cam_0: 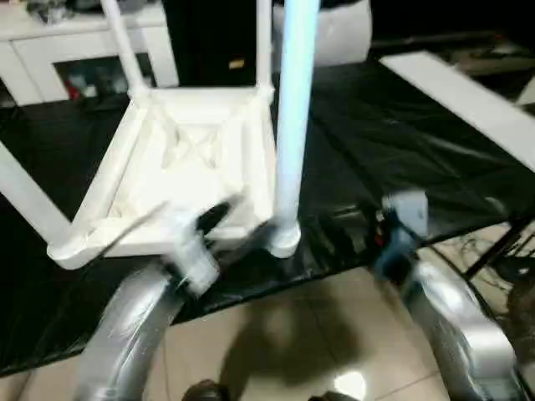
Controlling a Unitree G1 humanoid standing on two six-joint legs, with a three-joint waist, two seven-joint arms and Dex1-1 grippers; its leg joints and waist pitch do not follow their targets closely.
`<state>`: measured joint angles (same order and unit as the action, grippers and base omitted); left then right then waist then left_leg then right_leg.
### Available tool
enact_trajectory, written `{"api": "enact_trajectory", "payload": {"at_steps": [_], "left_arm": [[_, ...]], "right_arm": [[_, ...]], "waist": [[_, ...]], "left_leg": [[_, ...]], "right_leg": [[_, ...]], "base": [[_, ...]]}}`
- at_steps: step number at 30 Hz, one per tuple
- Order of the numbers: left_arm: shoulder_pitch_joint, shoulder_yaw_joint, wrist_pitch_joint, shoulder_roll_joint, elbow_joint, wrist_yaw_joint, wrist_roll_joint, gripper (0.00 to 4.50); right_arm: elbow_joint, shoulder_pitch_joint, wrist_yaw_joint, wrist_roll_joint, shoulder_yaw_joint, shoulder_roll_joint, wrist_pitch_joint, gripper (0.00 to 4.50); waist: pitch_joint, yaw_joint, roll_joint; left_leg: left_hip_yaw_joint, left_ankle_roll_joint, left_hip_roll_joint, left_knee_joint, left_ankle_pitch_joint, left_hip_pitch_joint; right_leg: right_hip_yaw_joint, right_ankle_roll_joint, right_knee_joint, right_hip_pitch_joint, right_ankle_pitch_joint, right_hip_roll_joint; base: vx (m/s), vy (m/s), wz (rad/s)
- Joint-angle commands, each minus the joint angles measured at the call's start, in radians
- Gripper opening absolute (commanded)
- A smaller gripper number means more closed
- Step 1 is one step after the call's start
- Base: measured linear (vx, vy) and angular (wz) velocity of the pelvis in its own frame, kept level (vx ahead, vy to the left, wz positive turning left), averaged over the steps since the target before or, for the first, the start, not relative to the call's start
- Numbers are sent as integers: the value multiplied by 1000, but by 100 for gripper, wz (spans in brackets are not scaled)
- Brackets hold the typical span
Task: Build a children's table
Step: Rotate table base
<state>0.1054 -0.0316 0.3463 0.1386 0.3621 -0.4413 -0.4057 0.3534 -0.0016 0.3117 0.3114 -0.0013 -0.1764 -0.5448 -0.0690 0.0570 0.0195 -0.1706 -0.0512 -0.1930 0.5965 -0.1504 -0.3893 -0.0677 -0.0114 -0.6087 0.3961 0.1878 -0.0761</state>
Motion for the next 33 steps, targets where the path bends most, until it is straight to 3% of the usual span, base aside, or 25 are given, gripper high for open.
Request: {"api": "enact_trajectory", "payload": {"at_steps": [1, 2, 3, 4, 5, 7, 8, 9, 10, 11, 12, 13, 14, 15, 16, 17, 19, 20, 22, 24, 28, 29, 31, 32, 33], "left_arm": [[11, -22, 5, -28, 66, 102, 36, 441], [13, -25, 5, -41, 74, 135, 51, 441], [2, -12, 26, -47, 75, 188, 102, 441], [-7, -2, 41, -45, 73, 212, 135, 441], [-29, 8, 89, -54, 54, 259, 165, 441], [-36, 9, 107, -60, 49, 274, 170, 441], [-43, 19, 87, -60, 45, 276, 182, 441], [-51, 26, 78, -64, 39, 285, 194, 441], [-59, 40, 64, -62, 32, 289, 212, 441], [-60, 42, 64, -62, 32, 290, 214, 441], [-59, 44, 66, -63, 32, 298, 221, 441], [-58, 44, 66, -65, 32, 303, 221, 441], [-58, 43, 63, -66, 32, 303, 221, 441], [-56, 43, 69, -70, 37, 314, 222, 441], [-54, 45, 72, -72, 40, 318, 223, 441], [-51, 53, 98, -69, 50, 324, 228, 441], [-48, 61, 114, -68, 61, 327, 230, 441], [-44, 64, 115, -72, 67, 326, 233, 441], [-30, 70, 121, -77, 84, 325, 233, 441], [-18, 78, 122, -74, 95, 336, 243, 441], [-16, 93, 118, -67, 95, 361, 279, 441], [-19, 98, 116, -61, 95, 370, 296, 441], [-26, 103, 117, -60, 96, 377, 313, 441], [-31, 104, 131, -61, 100, 381, 316, 441], [-33, 106, 144, -57, 98, 384, 321, 441]], "right_arm": [[57, 21, -35, -1, -1, 11, -18, 450], [68, 26, -47, -8, 1, 15, -23, 450], [82, 26, -72, -18, 2, 27, -44, 450], [88, 23, -87, -22, 2, 33, -58, 450], [83, 13, -97, -27, 2, 37, -62, 450], [82, 11, -99, -28, 2, 36, -62, 450], [78, 5, -103, -35, 4, 31, -62, 450], [74, -3, -103, -35, -1, 26, -62, 450], [66, -14, -102, -34, -14, 17, -63, 450], [65, -16, -102, -33, -17, 15, -63, 450], [58, -21, -104, -29, -35, 8, -68, 450], [55, -22, -106, -29, -43, 3, -72, 450], [54, -23, -108, -30, -48, 0, -76, 450], [54, -20, -126, -32, -67, 0, -84, 450], [56, -17, -139, -31, -81, 2, -93, 450], [64, -5, -147, -34, -90, 3, -97, 450], [73, 5, -144, -39, -86, -5, -111, 450], [76, 7, -141, -38, -82, -11, -121, 450], [82, 18, -126, -35, -66, -19, -126, 450], [88, 27, -106, -33, -42, -20, -113, 450], [92, 16, -92, -29, -16, -33, -128, 450], [92, 10, -96, -34, -11, -37, -142, 450], [80, -5, -101, -53, -5, -44, -139, 450], [71, -12, -107, -60, -7, -44, -134, 450], [67, -13, -111, -58, -15, -38, -129, 450]], "waist": [[44, -16, -7], [40, -19, -7], [28, -15, -12], [40, -7, 23], [39, -6, 22], [34, 2, -14], [3, -29, -55], [-16, -59, -52], [6, -62, -6], [6, -62, -6], [4, -104, 57], [34, -109, 64], [26, -112, 77], [34, -123, 87], [43, -136, 62], [69, -135, -1], [75, -102, -24], [82, -82, -67], [78, -61, -76], [62, -53, -41], [55, -51, -33], [50, -36, -40], [65, -53, -5], [61, -75, 8], [65, -86, 13]], "left_leg": [[28, -73, -20, -73, -579, 43], [31, -74, -21, -78, -598, 43], [73, -58, -6, -133, -710, -25], [85, -69, -15, -186, -750, -77], [91, -101, -12, -220, -793, -77], [90, -173, 13, -188, -802, -57], [68, -125, 102, 241, -474, 179], [81, -58, 107, 300, -373, 160], [88, -34, 7, 237, -603, 87], [88, -34, 7, 237, -603, 87], [289, -64, -63, -117, -940, -33], [319, -43, -76, -93, -867, 33], [343, -4, -53, -45, -737, 58], [350, 26, -25, -44, -650, 51], [377, 72, 22, -52, -426, 49], [349, 112, 0, -28, -141, 95], [255, 115, 70, 37, 14, 19], [179, 115, 90, 43, -19, -13], [142, 54, 82, 10, -50, 8], [127, 27, 35, -29, -124, 21], [116, 26, -13, -61, -239, 28], [155, 72, 14, -83, -232, -21], [220, 142, -2, -82, -261, 18], [290, 189, -16, -111, -263, 22], [360, 218, -33, -135, -299, 58]], "right_leg": [[11, -20, 144, -4, 717, -47], [6, -26, 149, -4, 720, -44], [-59, -16, 114, -67, 706, -56], [-49, 11, 7, -122, 568, -24], [-29, 73, -68, -108, 291, 2], [-12, 134, -26, -66, 594, -19], [-76, 220, 252, 161, 1038, -170], [-93, 301, 250, 152, 1084, -183], [-226, 241, 181, -51, 914, -191], [-226, 241, 181, -51, 914, -191], [-132, 68, -188, -87, 282, 2], [-105, 50, -183, -42, 257, 14], [-44, 39, -199, 12, 239, 19], [-35, 52, -191, -3, 231, 24], [-15, 74, -154, -26, 216, 34], [67, 64, -56, -35, 103, -23], [135, 54, 47, -95, -26, -107], [156, -98, 49, -132, -194, -132], [117, -186, 51, -115, -225, -81], [98, -67, 49, -105, -29, -56], [94, 152, 54, -94, 177, -55], [40, 165, 48, -131, 174, -61], [-5, 222, 30, -109, 122, -25], [-20, 257, -5, -109, 158, 8], [-18, 252, -53, -77, 246, 33]], "base": [[0, 0, 0], [0, 0, 0], [-77, 51, 10], [-77, 51, 10], [-89, 33, 39], [-65, -38, 65], [-46, -71, 67], [123, 35, 42], [123, 35, 42], [131, 128, 43], [-3, 38, 50], [-3, 38, 50], [20, -47, 55], [-8, -26, 44], [-8, -26, 44], [-27, -54, 21], [-6, -142, 17], [-8, -162, -1], [-6, -130, -8], [-14, -89, -4], [-6, -17, -1], [0, 0, 0], [-21, 4, 41], [9, -9, 59], [-1, -52, 58]]}}
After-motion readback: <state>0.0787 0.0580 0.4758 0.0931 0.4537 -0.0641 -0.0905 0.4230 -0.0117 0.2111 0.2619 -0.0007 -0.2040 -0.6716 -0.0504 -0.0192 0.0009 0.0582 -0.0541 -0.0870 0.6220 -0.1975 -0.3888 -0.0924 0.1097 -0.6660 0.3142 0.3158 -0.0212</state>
